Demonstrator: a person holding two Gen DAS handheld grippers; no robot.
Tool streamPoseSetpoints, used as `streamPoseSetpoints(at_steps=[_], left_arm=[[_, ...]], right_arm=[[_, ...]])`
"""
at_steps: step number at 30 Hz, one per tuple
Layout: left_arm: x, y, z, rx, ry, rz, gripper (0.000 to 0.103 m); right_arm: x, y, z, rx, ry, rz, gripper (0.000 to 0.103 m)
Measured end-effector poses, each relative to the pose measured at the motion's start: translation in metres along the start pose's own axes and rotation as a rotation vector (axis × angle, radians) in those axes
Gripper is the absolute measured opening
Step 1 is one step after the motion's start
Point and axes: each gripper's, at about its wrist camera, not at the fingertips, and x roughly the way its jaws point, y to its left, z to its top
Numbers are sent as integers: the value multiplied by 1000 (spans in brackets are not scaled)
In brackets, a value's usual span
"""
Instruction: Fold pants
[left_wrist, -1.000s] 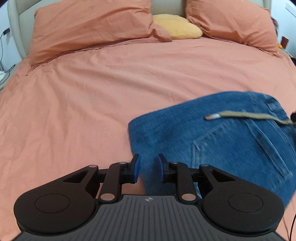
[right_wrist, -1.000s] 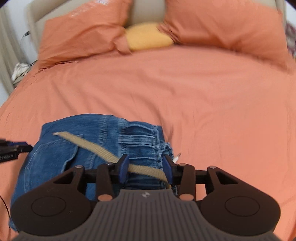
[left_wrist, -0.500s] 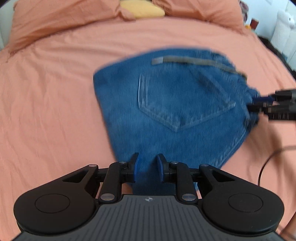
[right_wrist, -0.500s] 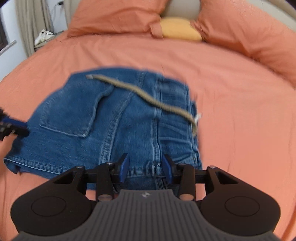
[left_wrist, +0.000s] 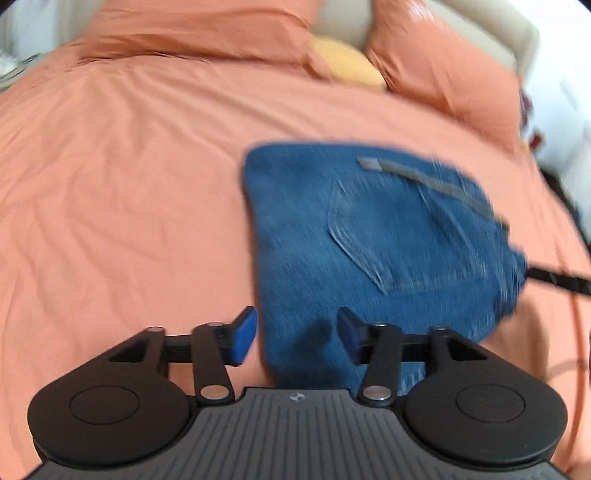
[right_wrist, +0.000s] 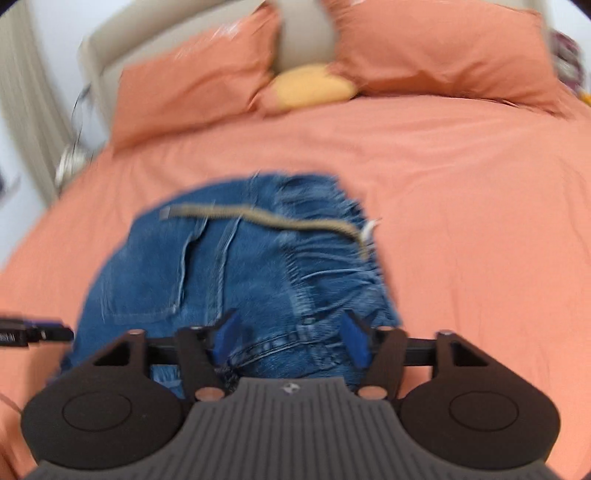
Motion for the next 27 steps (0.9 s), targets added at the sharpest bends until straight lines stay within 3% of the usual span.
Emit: streamPoseSetpoints(at_steps=[3, 5, 7, 9, 14, 19, 27], left_arm=[[8, 19, 8, -118, -11, -31, 68], [16, 29, 14, -193, -16, -76, 70], [25, 36, 20, -246, -27, -115, 82], [35, 38, 21, -288, -30, -143, 82], [60, 50, 15, -363, -2, -176, 82], [69, 63, 8, -393, -31, -269, 88], [80, 71, 11, -427, -53, -347, 84]], right_arm=[[-4, -26, 3, 149, 3, 38, 78], [4, -44, 10, 219, 28, 58, 81], [19, -57, 18, 256, 86, 86, 82], [35, -65, 23, 270, 131, 112, 84], [70, -79, 13, 369, 216, 190, 84], [85, -77, 9, 418, 208, 219, 87], [96, -74, 12, 431, 199, 225, 86]])
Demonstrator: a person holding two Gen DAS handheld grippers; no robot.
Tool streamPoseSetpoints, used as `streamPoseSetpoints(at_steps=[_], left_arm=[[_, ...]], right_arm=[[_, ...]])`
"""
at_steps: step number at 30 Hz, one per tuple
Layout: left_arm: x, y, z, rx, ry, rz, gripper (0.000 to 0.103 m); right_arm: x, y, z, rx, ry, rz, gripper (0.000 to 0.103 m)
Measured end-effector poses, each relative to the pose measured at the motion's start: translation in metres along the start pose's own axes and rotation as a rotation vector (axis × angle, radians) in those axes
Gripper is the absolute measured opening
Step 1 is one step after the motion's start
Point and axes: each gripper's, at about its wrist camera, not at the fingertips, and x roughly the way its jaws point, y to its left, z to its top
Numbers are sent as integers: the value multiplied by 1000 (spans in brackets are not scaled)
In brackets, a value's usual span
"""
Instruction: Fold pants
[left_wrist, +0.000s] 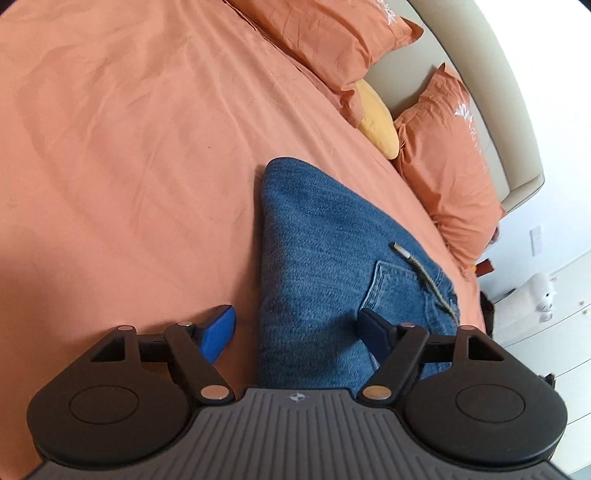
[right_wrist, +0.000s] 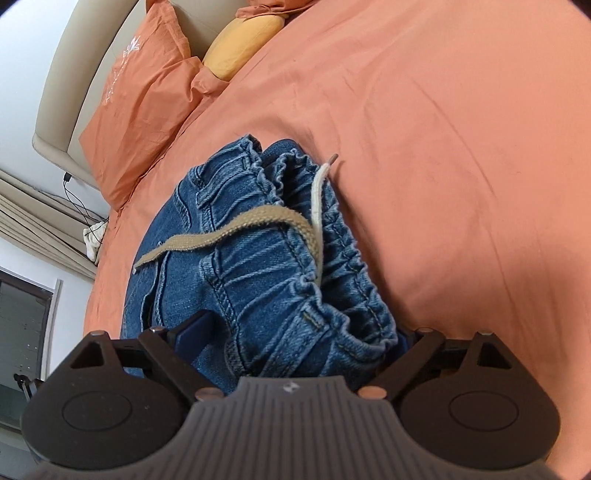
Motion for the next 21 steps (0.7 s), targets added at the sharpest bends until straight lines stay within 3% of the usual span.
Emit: streamPoseSetpoints(at_steps=[2, 3, 5, 8, 10, 13, 21], left_arm=[[3, 0, 1, -11, 7, -10, 68], [5, 1, 2, -18, 22, -23, 53], [7, 1, 1, -36, 30, -25, 46], [6, -3, 0, -34, 30, -31, 26], [3, -14, -2, 14, 11, -3, 15], [-5, -31, -5, 70, -15, 29, 8], [-42, -48, -6, 90, -26, 17, 7]], right_arm=[[-3, 3, -4, -20, -13, -4, 76], [-3, 5, -5, -22, -19, -10, 71], [-5, 9, -7, -27, -25, -12, 61], [-11, 16, -8, -54, -38, -26, 47], [-15, 25, -7, -89, -47, -40, 39], [-26, 42, -7, -148, -69, -52, 33], [-58, 86, -17, -231, -89, 4, 25]])
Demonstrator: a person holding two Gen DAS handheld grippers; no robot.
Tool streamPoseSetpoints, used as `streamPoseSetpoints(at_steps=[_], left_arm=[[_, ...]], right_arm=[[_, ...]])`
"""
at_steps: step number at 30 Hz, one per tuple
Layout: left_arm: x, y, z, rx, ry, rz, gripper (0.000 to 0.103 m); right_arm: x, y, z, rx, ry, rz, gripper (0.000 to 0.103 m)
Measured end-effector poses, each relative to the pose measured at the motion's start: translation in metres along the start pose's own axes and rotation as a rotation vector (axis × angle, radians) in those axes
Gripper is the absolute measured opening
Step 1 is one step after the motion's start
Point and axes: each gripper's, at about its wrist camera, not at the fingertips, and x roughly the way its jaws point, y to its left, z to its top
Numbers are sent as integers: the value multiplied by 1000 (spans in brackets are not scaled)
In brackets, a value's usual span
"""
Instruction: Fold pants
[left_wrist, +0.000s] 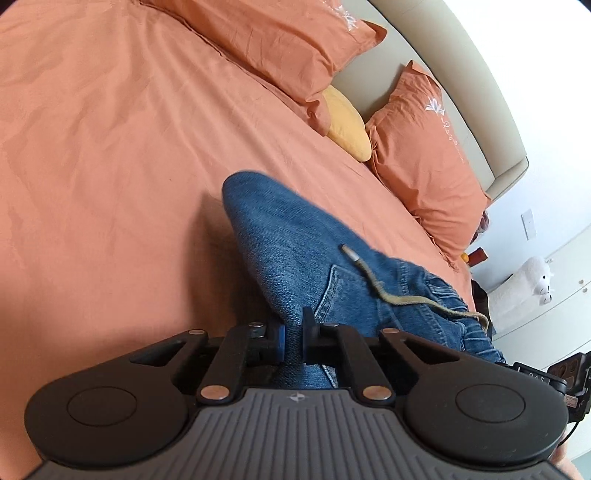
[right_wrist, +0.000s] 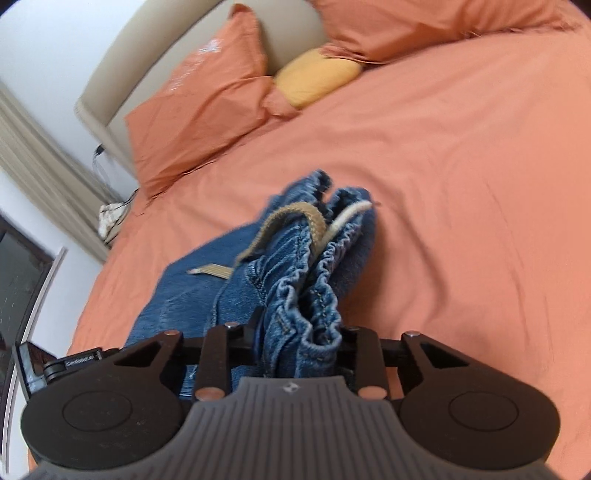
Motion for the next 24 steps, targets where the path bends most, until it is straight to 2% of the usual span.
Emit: streamPoseSetpoints(at_steps=[3, 12, 18, 24], left_arm=[[-22, 3, 3, 1, -6, 1, 7], [-101, 20, 26, 77, -9, 78, 7], [-138, 40, 50, 159, 60, 139, 7], [-146, 60, 58, 240, 132, 201, 7]], right_arm=[[-3, 21, -9, -24, 10, 25, 25], [11, 87, -52, -21, 3, 152, 25], [27, 129, -89, 24, -7, 229, 25], [53, 157, -125, 29, -2, 254, 25]])
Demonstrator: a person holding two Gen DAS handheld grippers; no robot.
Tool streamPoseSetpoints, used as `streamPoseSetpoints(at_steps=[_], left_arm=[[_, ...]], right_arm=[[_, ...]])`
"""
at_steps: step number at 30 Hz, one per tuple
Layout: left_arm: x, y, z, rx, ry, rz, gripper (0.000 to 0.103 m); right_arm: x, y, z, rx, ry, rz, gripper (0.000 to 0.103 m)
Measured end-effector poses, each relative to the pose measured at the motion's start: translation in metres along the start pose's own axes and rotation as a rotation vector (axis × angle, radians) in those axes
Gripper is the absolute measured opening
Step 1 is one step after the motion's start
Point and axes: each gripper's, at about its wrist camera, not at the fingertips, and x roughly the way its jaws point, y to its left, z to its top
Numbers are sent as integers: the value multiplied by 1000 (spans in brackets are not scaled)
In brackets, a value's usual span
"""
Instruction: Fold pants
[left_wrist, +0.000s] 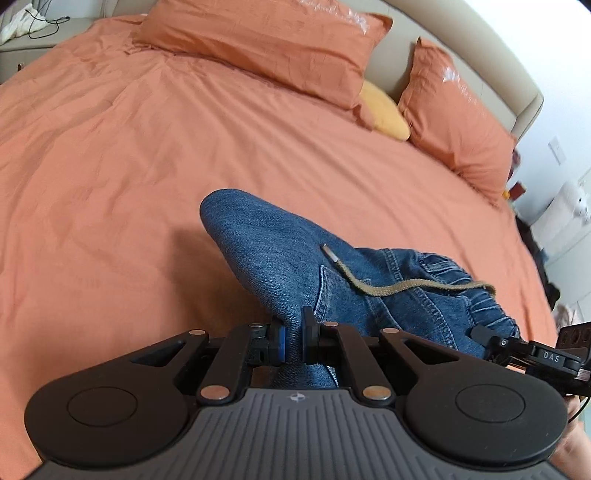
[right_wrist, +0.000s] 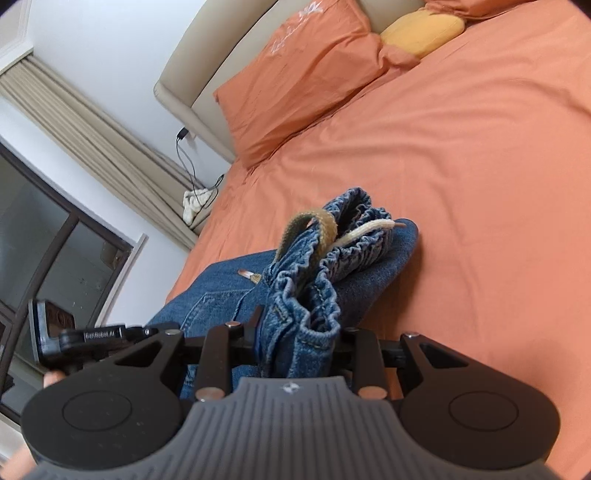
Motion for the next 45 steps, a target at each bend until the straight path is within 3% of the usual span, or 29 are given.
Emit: streamPoseSetpoints(at_steps=[5, 10, 17, 20, 22, 24, 25, 28, 34, 45], left_arm=[[17, 15, -8, 6, 46, 17, 7], [37, 28, -21, 45, 121, 85, 8], [54, 20, -32, 113, 138, 181, 13], [48, 9, -34, 137, 114, 236, 20], [41, 1, -37, 170, 81, 289, 33], [32, -9, -41, 206, 65, 330, 38], [26, -14, -43, 220, 57, 343, 43], [4, -31, -49, 245, 27, 358, 50], [-48, -84, -56, 299, -68, 380, 54], [-156, -180, -73, 348, -178, 352, 61]], right_arm=[[10, -10, -14, 35, 18, -24, 25], [22, -21, -26, -1, 107, -156, 29], [42, -17, -30, -66, 159, -289, 37], [45, -6, -30, -129, 172, -330, 39], [45, -2, -28, -149, 166, -340, 47], [40, 5, -25, -200, 145, -376, 63], [35, 10, -26, -241, 129, -393, 65], [14, 26, -32, -350, 102, -407, 68], [-18, 67, -40, -495, 52, -422, 72], [-108, 156, -62, -628, -101, -317, 86]])
